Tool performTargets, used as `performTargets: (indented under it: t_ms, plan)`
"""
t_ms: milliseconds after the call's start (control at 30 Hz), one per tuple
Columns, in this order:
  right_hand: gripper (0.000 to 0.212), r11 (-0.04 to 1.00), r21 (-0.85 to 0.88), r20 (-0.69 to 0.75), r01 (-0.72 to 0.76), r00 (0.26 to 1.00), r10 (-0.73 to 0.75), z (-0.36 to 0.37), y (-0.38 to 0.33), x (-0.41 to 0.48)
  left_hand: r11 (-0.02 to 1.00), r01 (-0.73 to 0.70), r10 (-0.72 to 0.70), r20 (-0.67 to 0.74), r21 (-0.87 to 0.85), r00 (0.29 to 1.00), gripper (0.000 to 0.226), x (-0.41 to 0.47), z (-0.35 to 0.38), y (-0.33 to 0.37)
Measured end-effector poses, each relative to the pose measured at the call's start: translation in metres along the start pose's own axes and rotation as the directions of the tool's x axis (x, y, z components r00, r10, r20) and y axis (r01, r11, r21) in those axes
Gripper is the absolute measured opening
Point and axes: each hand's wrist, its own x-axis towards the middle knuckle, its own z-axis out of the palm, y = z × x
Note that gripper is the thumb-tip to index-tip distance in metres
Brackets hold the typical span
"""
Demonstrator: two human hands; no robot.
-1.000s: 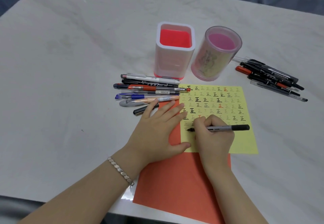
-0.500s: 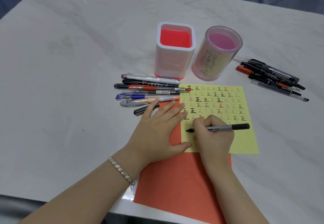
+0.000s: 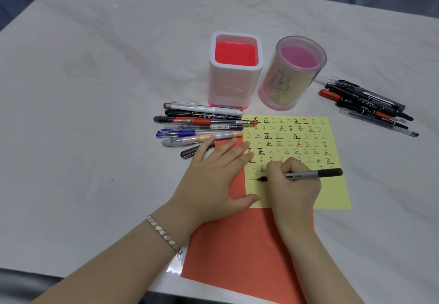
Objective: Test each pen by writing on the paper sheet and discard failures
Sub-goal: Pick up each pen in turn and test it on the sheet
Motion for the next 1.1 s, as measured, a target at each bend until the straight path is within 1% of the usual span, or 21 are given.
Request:
performTargets:
  t_ms: [67,133,200,267,367,433,500,533,600,733,800,867,933,967,1000,1067,1100]
  plan:
    - [0.031,0.998,0.049,-0.023,-0.042,0.999,0.044,-0.002,-0.002,0.000,1.000,0.002,-0.002,0.004,-0.003,1.000,0.073,0.000,0.000,0.000]
    - [0.036,0.994,0.082,-0.045,-0.078,0.996,0.082,-0.004,-0.004,0.001,1.000,-0.002,0.002,0.009,-0.006,1.000,0.072,-0.001,0.001,0.000]
    - [0.040,0.989,0.106,-0.030,-0.104,0.994,0.107,-0.009,-0.006,0.003,0.999,-0.013,0.013,-0.001,-0.034,1.000,0.068,-0.001,0.000,0.000]
    - [0.039,0.987,0.107,-0.006,-0.116,0.993,0.117,-0.016,-0.008,0.005,0.996,-0.025,0.021,-0.054,-0.081,0.998,0.057,-0.002,-0.002,-0.001]
    - [0.036,0.989,0.094,0.025,-0.112,0.994,0.110,-0.029,-0.012,0.009,0.997,-0.034,0.020,-0.212,-0.064,0.977,0.037,-0.005,-0.005,-0.002]
    - [0.036,0.992,0.067,0.049,-0.106,0.994,0.102,-0.038,-0.012,0.012,0.999,0.032,-0.041,-0.303,-0.036,0.952,0.033,-0.007,-0.005,-0.005]
    - [0.038,0.994,0.037,0.064,-0.107,0.992,0.104,-0.045,-0.012,0.014,0.988,0.147,-0.153,-0.339,-0.042,0.928,0.033,-0.010,-0.005,-0.009]
    - [0.038,0.993,0.028,0.071,-0.112,0.991,0.110,-0.049,-0.013,0.015,0.979,0.197,-0.202,-0.342,-0.051,0.917,0.032,-0.011,-0.006,-0.011]
    - [0.038,0.992,0.011,0.082,-0.129,0.988,0.128,-0.055,-0.014,0.016,0.966,0.253,-0.257,-0.320,-0.056,0.912,0.028,-0.014,-0.009,-0.017]
    - [0.037,0.992,-0.002,0.116,-0.130,0.985,0.129,-0.064,-0.014,0.018,0.964,0.264,-0.263,-0.220,-0.022,0.939,0.032,-0.017,-0.022,-0.021]
    - [0.035,0.993,0.004,0.143,-0.119,0.983,0.117,-0.066,-0.014,0.018,0.961,0.274,-0.265,-0.172,0.031,0.949,0.035,-0.015,-0.027,-0.023]
    - [0.031,0.992,0.028,0.182,-0.123,0.976,0.116,-0.069,-0.016,0.017,0.955,0.290,-0.280,-0.128,0.068,0.951,0.033,-0.012,-0.030,-0.024]
    - [0.024,0.986,0.080,0.244,-0.149,0.962,0.126,-0.070,-0.021,0.016,0.942,0.336,-0.335,-0.094,-0.001,0.938,0.017,-0.009,-0.033,-0.017]
    - [0.021,0.975,0.130,0.278,-0.181,0.950,0.140,-0.070,-0.024,0.015,0.931,0.357,-0.363,-0.084,-0.078,0.928,0.008,-0.008,-0.036,-0.010]
    - [0.024,0.952,0.198,0.316,-0.236,0.934,0.166,-0.070,-0.027,0.015,0.908,0.375,-0.391,-0.057,-0.190,0.919,0.003,-0.006,-0.039,-0.002]
    - [0.046,0.869,0.340,0.399,-0.360,0.892,0.213,-0.070,-0.036,0.014,0.818,0.382,-0.416,0.018,-0.430,0.909,0.011,-0.003,-0.047,0.016]
    - [0.057,0.839,0.377,0.431,-0.393,0.876,0.216,-0.070,-0.040,0.013,0.775,0.372,-0.411,0.040,-0.511,0.911,0.015,-0.002,-0.052,0.025]
